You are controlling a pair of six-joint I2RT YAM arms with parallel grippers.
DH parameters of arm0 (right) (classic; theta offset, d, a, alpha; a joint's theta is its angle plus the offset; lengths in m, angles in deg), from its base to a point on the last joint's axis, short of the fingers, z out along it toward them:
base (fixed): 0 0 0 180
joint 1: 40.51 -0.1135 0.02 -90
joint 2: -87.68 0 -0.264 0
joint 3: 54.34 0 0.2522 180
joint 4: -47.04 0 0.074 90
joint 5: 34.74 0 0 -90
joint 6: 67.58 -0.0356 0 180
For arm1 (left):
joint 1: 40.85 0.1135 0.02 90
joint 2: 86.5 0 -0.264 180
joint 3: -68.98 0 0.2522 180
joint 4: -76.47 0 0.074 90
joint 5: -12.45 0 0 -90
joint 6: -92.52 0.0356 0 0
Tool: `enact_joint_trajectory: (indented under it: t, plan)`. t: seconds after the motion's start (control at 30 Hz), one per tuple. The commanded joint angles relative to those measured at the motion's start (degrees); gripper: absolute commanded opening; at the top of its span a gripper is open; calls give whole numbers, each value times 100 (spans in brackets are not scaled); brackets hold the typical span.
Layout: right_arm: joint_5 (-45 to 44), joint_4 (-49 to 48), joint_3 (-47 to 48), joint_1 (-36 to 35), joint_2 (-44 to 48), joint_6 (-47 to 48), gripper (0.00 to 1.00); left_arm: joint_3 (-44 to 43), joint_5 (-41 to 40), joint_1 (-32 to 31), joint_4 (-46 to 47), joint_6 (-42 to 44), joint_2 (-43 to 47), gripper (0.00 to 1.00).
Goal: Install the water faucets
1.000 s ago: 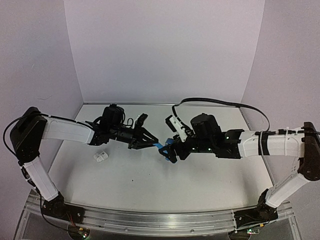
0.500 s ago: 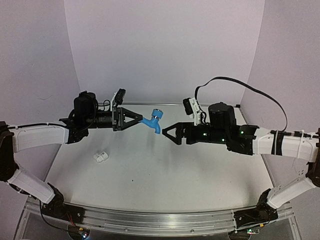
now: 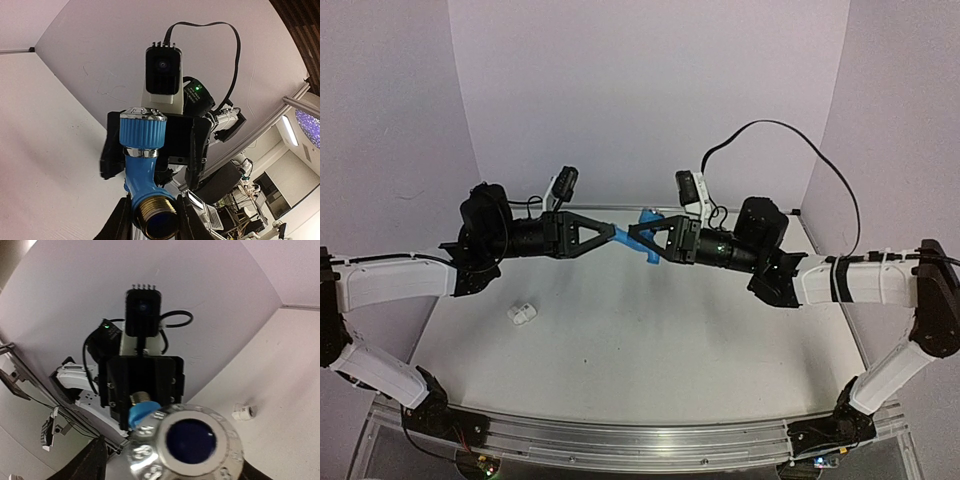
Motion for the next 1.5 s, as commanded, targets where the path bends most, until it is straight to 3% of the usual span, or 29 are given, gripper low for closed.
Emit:
enact_joint_trajectory:
  t: [0.0,0.17,0.5,0.87,1.27,1.47]
  plan:
    - [543,-1896,-71,-22,-132,-402,63,-58,60,-14,571,-55,340,0]
    - [785,-2247,37,-23,-350,-614,60,-24,7,-23,729,-112,468,0]
    - [1025,-3205,211,-25,-850,-1059,46,55,15,-53,1022,-333,421,0]
    - [831,-3304,274,-31,-965,-955,42,199,-20,-66,1142,-429,417,0]
    - [886,-3569,429,-117,-1203,-1111,28,197,-127,-76,1224,-486,358,0]
    - [859,-3712,478,-130,-1253,-1216,30,206,-197,-79,1257,-510,342,0]
